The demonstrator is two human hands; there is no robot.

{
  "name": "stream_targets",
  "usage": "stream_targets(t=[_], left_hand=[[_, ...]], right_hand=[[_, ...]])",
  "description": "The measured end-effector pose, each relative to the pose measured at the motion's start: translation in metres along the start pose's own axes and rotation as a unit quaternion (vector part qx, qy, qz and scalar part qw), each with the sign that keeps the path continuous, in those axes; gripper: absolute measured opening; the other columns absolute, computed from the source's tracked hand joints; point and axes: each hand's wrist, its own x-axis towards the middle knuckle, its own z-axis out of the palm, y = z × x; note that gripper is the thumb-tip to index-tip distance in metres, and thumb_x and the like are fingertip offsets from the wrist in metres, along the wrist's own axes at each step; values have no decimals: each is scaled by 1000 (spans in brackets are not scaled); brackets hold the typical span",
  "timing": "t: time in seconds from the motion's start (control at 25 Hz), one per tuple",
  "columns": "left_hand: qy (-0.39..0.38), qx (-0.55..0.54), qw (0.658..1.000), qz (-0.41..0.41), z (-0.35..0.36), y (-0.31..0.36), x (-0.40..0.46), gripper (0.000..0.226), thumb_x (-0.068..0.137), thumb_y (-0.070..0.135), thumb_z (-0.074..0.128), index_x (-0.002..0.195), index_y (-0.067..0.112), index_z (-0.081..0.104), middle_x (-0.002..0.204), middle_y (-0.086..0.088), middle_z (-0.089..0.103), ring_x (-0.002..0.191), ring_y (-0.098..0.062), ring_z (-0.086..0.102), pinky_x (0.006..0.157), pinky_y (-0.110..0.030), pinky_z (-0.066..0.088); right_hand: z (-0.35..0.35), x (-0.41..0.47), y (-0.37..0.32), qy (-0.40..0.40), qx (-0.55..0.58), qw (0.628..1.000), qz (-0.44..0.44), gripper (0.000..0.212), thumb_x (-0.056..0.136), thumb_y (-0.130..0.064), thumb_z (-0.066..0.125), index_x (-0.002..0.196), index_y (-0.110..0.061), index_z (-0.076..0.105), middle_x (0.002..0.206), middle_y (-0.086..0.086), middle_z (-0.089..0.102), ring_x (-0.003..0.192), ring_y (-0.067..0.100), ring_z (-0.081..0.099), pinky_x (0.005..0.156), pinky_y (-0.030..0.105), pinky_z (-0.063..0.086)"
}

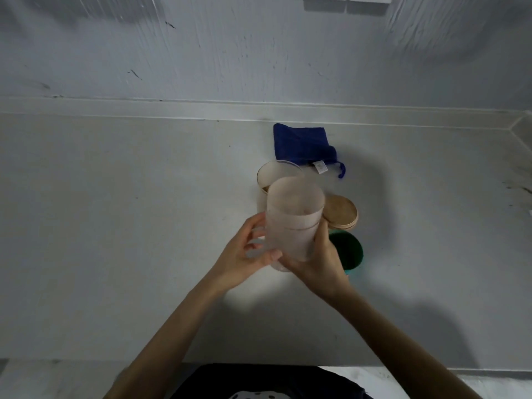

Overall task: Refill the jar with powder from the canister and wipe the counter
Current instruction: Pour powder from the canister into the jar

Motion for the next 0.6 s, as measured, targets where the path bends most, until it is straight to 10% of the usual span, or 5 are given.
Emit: stream_targets(t=[0.2, 0.6], left_hand=[[11, 57, 997, -50, 9, -18, -12, 73, 64, 17, 78, 125, 16, 38, 125, -8, 50, 120, -27, 49, 100, -45, 45], [-24, 28, 999, 2, 7, -29, -12, 61, 59, 29, 72, 108, 44, 39, 115, 19, 50, 112, -12, 52, 92, -25, 47]], right_hand=[[27, -19, 17, -24, -18, 999, -25, 87, 63, -27, 80, 127, 0, 27, 121, 11, 48, 109, 2, 41, 80, -7, 32], [4, -27, 15, -38, -45, 998, -37, 100, 64, -31, 79, 138, -16, 13, 137, 0, 33, 123, 0, 29, 102, 19, 30]])
